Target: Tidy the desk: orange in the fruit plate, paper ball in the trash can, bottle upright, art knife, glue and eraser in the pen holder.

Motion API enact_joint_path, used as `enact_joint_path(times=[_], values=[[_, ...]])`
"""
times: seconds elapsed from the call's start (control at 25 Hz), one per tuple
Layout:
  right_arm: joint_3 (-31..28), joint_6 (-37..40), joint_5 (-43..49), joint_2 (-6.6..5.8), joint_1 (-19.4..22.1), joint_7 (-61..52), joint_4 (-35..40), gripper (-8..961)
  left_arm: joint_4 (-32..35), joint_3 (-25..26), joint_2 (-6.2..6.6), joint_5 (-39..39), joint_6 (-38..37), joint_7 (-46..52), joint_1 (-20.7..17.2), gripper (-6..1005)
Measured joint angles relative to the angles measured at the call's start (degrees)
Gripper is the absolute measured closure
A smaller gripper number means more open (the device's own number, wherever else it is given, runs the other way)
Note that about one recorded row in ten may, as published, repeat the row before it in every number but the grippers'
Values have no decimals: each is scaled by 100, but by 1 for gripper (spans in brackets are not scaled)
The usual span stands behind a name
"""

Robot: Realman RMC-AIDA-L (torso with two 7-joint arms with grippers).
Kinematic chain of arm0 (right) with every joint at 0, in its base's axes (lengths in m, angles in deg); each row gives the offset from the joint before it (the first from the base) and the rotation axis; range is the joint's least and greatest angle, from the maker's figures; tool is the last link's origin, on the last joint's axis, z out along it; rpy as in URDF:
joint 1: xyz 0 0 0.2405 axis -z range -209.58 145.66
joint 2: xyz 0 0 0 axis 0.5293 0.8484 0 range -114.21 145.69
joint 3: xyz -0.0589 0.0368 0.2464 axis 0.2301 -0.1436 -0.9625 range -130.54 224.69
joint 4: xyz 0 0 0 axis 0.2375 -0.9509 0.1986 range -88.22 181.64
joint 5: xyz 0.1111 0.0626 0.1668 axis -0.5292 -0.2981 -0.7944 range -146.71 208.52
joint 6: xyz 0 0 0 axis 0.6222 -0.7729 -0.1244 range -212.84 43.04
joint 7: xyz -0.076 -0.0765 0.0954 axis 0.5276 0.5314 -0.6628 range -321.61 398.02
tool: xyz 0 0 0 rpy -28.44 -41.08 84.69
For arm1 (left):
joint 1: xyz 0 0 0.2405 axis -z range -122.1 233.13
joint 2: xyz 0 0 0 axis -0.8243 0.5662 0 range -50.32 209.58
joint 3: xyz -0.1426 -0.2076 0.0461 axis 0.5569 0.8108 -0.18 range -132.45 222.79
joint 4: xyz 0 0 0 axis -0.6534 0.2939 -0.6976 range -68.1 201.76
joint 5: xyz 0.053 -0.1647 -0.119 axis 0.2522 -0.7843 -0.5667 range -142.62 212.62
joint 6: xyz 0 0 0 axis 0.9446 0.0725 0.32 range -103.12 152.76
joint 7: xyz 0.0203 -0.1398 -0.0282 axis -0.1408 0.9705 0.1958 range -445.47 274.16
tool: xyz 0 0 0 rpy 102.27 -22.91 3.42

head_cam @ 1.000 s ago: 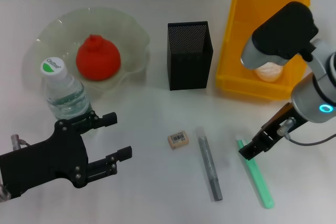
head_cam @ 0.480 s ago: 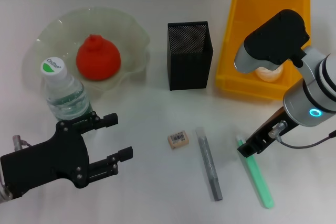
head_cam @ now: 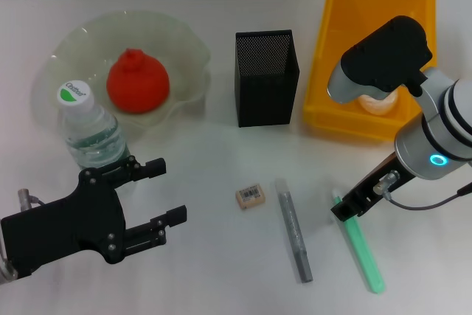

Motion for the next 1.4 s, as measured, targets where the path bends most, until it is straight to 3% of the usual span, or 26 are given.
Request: enact_joint_path(times=[0.24, 0.56, 0.8, 0.88, 0.96, 1.08, 1.2, 1.24, 1.28, 1.32, 1.4], values=[[6, -30, -8, 0, -17, 0, -131, 455, -1, -13, 2, 2, 0, -2, 0, 302], [5, -38, -71, 0, -21, 10, -164, 631, -1, -18, 2, 7, 0, -2, 13, 302], [4, -25, -70, -1, -65, 25, -262, 669, -1, -18, 3, 10, 0, -2, 30, 303], [2, -29, -70, -4, -91, 42, -295, 728, 0, -18, 3, 10, 0, -2, 35, 303], [-41, -37, -69, 0, -11, 99, -85, 788, -1, -18, 5, 10, 0, -1, 35, 303], [-141, -37, -136, 4, 84, 188, 189, 788, 0, -18, 8, 9, -1, -1, 35, 303], [-611, -41, -606, 5, 250, 530, 567, 788, -5, -18, 11, 9, -1, -1, 35, 303], [-1099, -83, -1142, 4, 389, 905, 821, 787, -9, -18, 11, 8, 0, -1, 35, 303], [-1099, -83, -1142, 4, 389, 905, 821, 787, -9, -18, 11, 8, 0, -1, 35, 303], [-1630, -214, -1709, 3, 556, 1300, 1078, 787, -32, -18, 11, 8, 0, -1, 35, 303], [-1848, -333, -2004, 2, 632, 1515, 1171, 787, -50, -18, 11, 8, -1, -1, 41, 303]])
